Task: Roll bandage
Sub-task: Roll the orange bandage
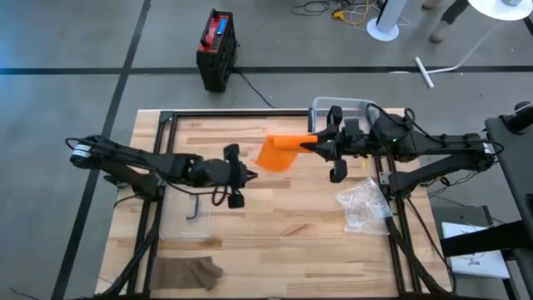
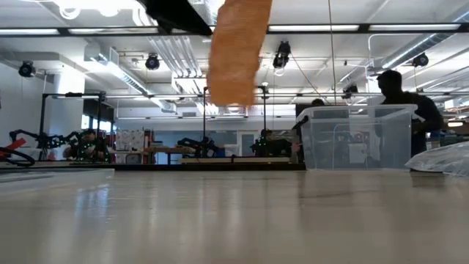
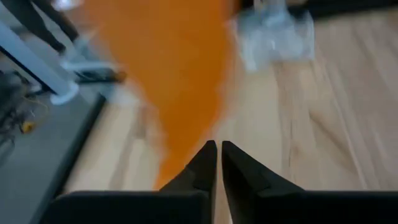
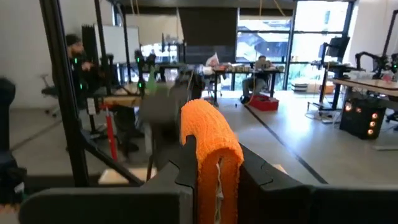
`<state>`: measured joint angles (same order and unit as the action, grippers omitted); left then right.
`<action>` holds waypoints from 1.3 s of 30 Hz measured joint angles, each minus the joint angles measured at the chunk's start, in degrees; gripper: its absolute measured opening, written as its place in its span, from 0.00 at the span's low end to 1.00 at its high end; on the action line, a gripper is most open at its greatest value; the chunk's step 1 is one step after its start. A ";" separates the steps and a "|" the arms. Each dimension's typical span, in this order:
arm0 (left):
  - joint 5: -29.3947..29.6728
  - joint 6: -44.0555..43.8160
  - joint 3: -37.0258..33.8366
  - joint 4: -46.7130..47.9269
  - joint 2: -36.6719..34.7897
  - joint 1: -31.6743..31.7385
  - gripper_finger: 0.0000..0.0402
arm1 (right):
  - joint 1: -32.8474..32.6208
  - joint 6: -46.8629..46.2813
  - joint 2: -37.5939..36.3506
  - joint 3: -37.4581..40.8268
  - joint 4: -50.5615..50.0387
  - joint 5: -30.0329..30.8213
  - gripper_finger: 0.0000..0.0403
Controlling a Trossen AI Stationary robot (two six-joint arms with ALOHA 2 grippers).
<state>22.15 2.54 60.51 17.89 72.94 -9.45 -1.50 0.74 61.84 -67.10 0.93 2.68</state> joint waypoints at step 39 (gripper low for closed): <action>-6.56 27.33 0.11 -39.38 0.08 -1.37 0.22 | 0.00 6.64 2.54 0.80 -2.18 -12.20 0.11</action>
<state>15.59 29.87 60.62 -21.50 73.01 -10.82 -1.50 7.38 64.39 -66.30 -1.25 -9.51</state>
